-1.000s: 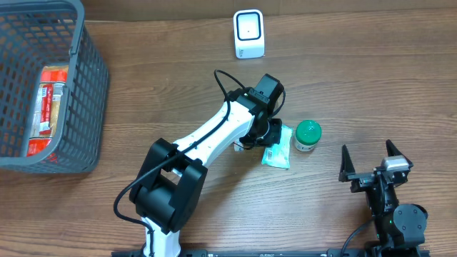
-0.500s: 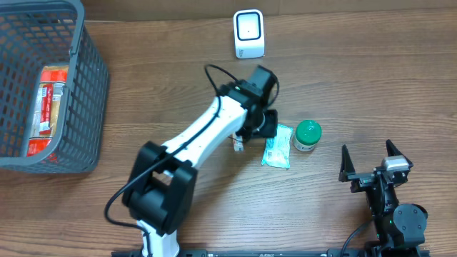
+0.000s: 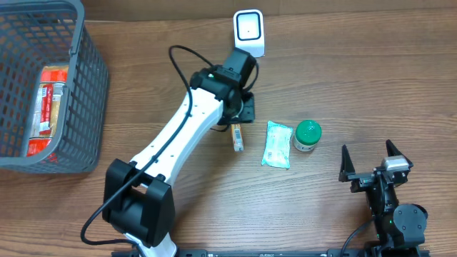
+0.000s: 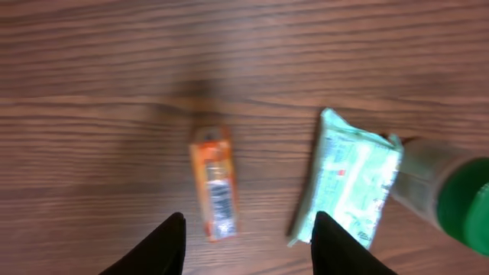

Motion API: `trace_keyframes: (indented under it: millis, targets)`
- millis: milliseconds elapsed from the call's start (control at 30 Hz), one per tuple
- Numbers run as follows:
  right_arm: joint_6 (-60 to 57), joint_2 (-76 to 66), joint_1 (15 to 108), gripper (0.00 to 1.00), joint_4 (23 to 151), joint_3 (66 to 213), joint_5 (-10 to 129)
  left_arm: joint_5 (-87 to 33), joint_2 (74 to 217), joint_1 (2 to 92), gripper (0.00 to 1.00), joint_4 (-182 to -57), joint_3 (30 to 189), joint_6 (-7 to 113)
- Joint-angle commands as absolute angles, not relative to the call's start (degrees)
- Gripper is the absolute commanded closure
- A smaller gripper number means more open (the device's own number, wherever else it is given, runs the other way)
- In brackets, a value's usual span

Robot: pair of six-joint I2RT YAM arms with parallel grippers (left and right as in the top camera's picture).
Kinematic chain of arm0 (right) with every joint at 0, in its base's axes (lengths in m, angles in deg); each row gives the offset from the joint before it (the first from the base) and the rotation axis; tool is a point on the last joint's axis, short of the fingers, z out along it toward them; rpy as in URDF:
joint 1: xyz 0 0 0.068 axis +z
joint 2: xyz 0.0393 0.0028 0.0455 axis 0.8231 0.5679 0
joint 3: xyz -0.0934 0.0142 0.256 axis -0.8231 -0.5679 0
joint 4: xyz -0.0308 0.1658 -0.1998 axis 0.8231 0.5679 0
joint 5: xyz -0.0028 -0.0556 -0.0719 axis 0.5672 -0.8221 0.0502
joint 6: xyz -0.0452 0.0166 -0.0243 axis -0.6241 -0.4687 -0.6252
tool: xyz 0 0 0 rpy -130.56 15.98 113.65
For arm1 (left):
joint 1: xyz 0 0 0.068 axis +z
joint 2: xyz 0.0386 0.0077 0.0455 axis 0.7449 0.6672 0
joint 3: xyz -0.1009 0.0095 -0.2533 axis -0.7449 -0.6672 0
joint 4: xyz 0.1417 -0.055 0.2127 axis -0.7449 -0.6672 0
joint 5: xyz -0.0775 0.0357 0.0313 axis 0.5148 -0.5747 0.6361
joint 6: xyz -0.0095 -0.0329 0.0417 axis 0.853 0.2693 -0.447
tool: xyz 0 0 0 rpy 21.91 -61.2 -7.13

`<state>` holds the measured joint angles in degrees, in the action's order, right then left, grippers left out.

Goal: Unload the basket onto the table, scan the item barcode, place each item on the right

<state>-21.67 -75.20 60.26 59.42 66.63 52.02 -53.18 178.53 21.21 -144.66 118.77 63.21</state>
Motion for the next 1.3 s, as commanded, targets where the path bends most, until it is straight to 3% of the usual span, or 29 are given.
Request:
trace_keyframes:
  millis: [0,100,200,333,733,867,1033,1267]
  targets:
    - [-21.9,-75.6,60.2,0.0,59.1,66.0,51.5,-55.3,178.0,20.7,0.54,-145.1,118.6,64.5]
    - [-21.9,-75.6,60.2,0.0,59.1,66.0,51.5,-58.3,179.1,19.9,0.53,-144.0,116.0,66.6]
    - [-22.0,-75.6,60.2,0.0,59.1,66.0,51.5,-58.6,179.9,19.5,0.45,-141.9,114.0,67.8]
    - [-22.0,-75.6,60.2,0.0,59.1,66.0,51.5,-58.6,181.2,19.6,0.44,-140.2,112.2,71.1]
    - [-21.9,-75.6,60.2,0.0,59.1,66.0,51.5,-58.0,186.9,18.4,0.54,-135.0,108.3,71.9]
    - [-22.0,-75.6,60.2,0.0,59.1,66.0,51.5,-58.0,188.0,18.5,0.67,-134.5,108.3,71.8]
    - [-21.9,-75.6,60.2,0.0,59.1,66.0,51.5,-57.3,188.0,18.4,0.76,-134.5,108.5,69.0]
    - [-21.9,-75.6,60.2,0.0,59.1,66.0,51.5,-55.1,188.0,16.6,0.78,-134.3,108.5,66.0]
